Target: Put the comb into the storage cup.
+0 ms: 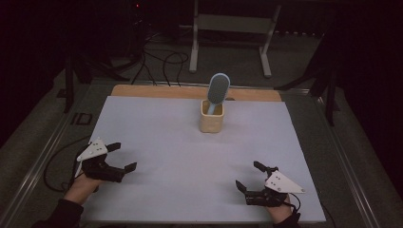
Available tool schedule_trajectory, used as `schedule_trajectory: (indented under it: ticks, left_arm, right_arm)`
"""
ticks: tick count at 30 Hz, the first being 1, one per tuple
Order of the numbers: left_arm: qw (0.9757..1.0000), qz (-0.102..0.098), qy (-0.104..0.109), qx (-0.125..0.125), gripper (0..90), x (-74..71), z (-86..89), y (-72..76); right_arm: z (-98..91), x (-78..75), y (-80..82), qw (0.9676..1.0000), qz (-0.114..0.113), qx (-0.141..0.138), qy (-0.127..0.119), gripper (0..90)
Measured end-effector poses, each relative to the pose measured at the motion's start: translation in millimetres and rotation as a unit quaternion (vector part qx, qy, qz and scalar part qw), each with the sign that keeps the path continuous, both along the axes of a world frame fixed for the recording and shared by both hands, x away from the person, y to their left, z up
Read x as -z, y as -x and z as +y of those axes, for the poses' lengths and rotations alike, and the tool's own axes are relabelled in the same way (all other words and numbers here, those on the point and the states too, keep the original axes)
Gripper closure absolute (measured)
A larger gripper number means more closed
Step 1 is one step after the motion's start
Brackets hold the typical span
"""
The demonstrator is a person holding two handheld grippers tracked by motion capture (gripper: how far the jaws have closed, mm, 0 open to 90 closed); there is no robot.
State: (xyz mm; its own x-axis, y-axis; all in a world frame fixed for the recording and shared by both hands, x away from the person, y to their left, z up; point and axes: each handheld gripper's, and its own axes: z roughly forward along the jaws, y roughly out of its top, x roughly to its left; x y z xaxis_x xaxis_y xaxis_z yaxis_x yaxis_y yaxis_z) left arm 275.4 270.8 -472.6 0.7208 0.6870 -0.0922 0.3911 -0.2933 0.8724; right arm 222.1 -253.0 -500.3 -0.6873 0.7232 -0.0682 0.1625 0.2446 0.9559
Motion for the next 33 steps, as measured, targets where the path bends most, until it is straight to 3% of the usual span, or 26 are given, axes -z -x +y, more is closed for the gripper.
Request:
schedule_trajectory:
  ticks: [13, 21, 33]
  left_arm:
    - [0.9998, 0.014, -0.011, -0.013, 0.0, 19.3, 9.9, 29.8]
    - [0.9989, 0.023, -0.02, -0.037, 0.0, 25.9, 14.2, 44.4]
    - [0.9961, 0.019, -0.034, -0.079, 0.0, 34.7, 23.8, 63.9]
  right_arm:
    - [0.6, 0.1, -0.3, 1.0, 0.0, -0.001, 0.002, 8.8]
    - [1.3, 0.0, 0.0, 1.0, 0.0, -0.001, 0.001, 8.8]
    - [1.4, -0.1, -0.3, 1.0, 0.0, -0.001, 0.001, 8.8]
